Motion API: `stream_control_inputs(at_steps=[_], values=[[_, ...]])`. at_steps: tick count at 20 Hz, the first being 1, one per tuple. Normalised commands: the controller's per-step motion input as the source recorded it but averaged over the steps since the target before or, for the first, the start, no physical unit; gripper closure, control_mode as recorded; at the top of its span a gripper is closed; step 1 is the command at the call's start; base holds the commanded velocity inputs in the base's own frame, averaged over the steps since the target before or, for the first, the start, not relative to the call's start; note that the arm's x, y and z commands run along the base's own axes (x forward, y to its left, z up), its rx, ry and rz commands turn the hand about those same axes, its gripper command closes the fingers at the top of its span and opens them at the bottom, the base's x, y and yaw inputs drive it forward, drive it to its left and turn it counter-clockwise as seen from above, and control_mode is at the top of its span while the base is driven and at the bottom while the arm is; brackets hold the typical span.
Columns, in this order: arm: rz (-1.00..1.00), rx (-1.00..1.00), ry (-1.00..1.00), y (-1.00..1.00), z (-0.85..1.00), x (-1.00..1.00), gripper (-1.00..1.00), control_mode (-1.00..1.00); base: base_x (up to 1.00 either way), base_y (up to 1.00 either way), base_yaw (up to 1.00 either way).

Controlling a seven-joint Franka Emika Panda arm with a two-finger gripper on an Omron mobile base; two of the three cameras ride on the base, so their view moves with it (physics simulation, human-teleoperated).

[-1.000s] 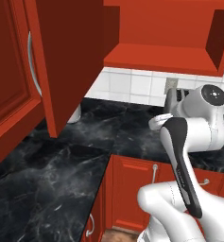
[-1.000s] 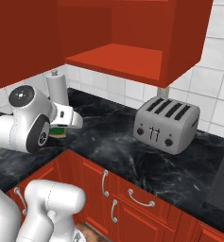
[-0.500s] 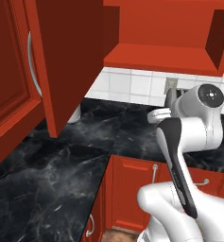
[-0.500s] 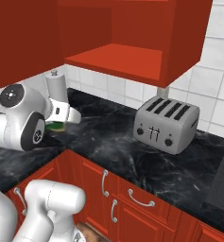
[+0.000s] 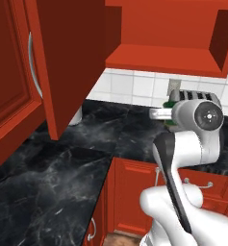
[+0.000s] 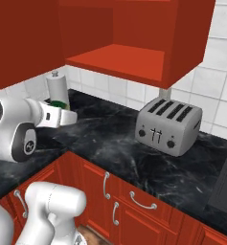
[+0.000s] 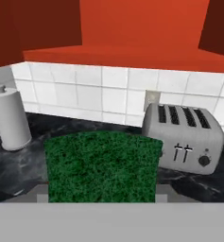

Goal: Pick up the sponge and sponge from the sink, and place them back in the cabinet, and close the cabinet door.

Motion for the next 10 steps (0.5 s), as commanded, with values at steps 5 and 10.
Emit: stream_control_inputs(at_steps=[5, 10], values=[[-0.07, -0.04, -0.24, 0.0, 0.19, 0.03, 1.0, -1.0, 0.0, 0.0, 0.0], [-0.02, 0.0, -0.05, 0.0, 0.48, 0.07, 1.0, -1.0, 0.0, 0.0, 0.0]])
